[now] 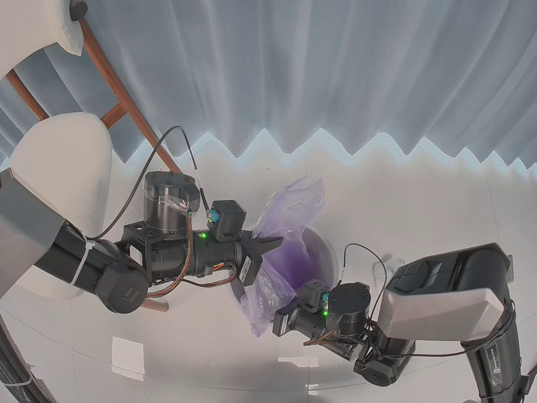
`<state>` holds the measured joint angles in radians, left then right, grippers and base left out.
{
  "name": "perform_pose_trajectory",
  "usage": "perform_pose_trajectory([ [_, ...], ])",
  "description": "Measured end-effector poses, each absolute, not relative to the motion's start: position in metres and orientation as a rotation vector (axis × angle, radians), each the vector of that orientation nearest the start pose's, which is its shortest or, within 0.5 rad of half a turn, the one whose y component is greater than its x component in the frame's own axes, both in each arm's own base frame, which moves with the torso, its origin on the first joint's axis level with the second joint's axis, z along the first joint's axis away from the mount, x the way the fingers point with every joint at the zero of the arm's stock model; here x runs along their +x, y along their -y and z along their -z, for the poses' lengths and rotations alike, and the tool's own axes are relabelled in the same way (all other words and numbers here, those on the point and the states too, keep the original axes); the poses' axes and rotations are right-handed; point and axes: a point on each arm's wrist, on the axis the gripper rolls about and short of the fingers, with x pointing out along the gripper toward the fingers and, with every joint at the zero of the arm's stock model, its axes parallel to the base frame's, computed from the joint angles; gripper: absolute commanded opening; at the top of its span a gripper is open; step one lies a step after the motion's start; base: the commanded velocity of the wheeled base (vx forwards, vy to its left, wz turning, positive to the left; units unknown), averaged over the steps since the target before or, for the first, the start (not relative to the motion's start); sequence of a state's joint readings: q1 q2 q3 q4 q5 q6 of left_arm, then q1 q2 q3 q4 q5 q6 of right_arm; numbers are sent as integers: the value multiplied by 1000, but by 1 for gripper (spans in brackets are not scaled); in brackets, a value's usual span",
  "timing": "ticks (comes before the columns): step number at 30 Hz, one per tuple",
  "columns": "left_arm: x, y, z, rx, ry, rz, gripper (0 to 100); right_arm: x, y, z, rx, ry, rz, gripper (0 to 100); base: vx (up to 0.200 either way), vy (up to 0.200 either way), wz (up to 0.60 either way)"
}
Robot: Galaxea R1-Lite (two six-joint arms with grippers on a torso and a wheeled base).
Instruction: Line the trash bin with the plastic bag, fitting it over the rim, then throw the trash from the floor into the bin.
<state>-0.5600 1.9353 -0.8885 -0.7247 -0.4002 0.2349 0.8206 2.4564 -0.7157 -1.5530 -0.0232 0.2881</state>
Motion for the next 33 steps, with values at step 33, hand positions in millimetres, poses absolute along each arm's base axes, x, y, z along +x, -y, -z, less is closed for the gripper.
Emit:
perform_pose_trajectory([
  [33,279,185,-107,300,-342,924,0,173,-217,-27,143,-431,-737,0,0,0,0],
])
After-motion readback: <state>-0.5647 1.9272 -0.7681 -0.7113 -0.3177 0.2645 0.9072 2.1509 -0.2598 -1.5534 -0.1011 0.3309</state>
